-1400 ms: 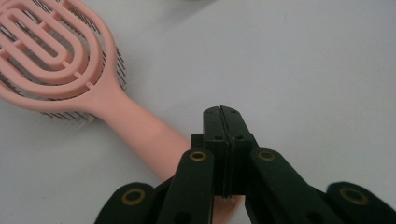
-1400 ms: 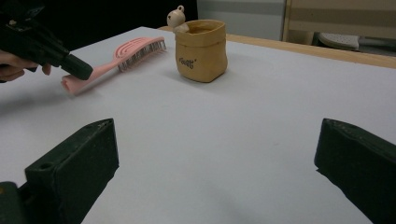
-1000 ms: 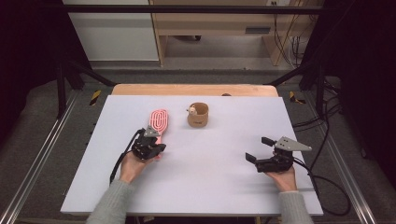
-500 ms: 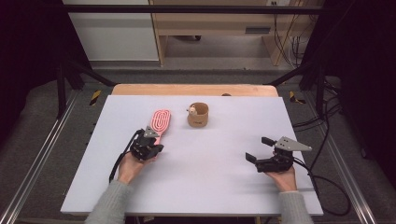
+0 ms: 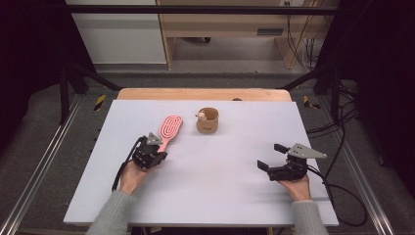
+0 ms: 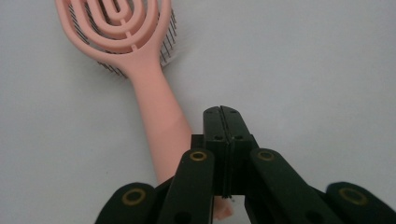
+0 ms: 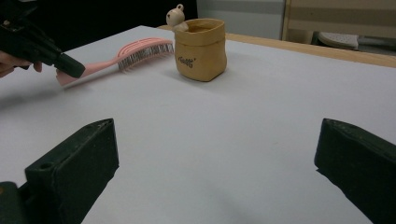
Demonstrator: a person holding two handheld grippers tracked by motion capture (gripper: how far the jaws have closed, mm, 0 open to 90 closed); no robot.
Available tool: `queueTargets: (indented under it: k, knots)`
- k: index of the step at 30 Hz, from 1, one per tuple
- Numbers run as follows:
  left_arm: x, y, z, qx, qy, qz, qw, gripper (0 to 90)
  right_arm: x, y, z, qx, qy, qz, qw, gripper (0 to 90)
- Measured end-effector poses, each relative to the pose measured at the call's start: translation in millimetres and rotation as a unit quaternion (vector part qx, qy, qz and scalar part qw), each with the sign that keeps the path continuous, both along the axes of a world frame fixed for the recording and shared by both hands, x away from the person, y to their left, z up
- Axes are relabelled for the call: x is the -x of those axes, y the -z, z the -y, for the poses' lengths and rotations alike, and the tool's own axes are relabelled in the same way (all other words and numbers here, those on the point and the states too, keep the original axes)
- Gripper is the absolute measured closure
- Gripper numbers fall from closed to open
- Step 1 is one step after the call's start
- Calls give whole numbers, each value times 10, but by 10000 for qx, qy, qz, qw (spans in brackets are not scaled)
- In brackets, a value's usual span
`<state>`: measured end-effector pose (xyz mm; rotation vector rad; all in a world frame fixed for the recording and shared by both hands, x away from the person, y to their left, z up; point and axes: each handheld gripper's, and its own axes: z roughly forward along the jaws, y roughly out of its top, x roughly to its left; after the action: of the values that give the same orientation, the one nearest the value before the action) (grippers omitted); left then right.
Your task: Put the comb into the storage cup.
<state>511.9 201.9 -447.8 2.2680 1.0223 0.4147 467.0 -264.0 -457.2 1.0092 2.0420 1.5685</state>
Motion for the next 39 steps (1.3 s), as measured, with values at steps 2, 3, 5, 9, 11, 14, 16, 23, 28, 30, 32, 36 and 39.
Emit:
queueTargets:
  k: [2, 3, 5, 9, 11, 14, 16, 23, 28, 30, 32, 36, 39]
  knots:
    - [1, 2, -14, -10, -20, 2, 10000, 898, 1, 0, 0, 2, -2, 1, 10000, 4]
    - [2, 4, -18, -14, -37, 8, 10000, 898, 1, 0, 0, 2, -2, 1, 10000, 4]
    - [1, 3, -32, -30, -58, 6, 10000, 898, -1, 1, 1, 11, -12, 12, 10000, 4]
    - [-2, -1, -59, -28, -110, -3, 9999, 898, -2, 1, 0, 6, -9, 10, 10000, 4]
    - [-1, 0, -68, -38, -126, 6, 9999, 898, -2, 1, 0, 5, -9, 10, 10000, 4]
    - [-3, 2, -87, -57, -173, 19, 9998, 898, -2, 2, 0, 10, -14, 11, 10000, 4]
    - [-3, 1, -101, -64, -193, 35, 9998, 898, -2, 1, 0, 7, -8, 9, 10000, 4]
    - [-10, 7, -154, -74, -302, 30, 9995, 898, -2, 2, 0, 12, -13, 9, 10000, 4]
    - [-19, 4, -192, -27, -332, 21, 9994, 898, 0, 0, 2, 6, -1, 7, 10000, 4]
    - [-20, 4, -204, -45, -344, 20, 9994, 898, -3, 3, 0, 14, -5, 9, 10000, 3]
    - [-21, 5, -211, -34, -347, 10, 9994, 898, -1, 0, 1, 4, -3, 3, 10000, 4]
    - [-13, -2, -225, 34, -316, 21, 9995, 898, -2, 2, 0, 8, -3, 4, 10000, 4]
    - [3, -25, -235, 112, -313, 47, 9994, 898, -2, 1, 0, 4, -9, 3, 10000, 4]
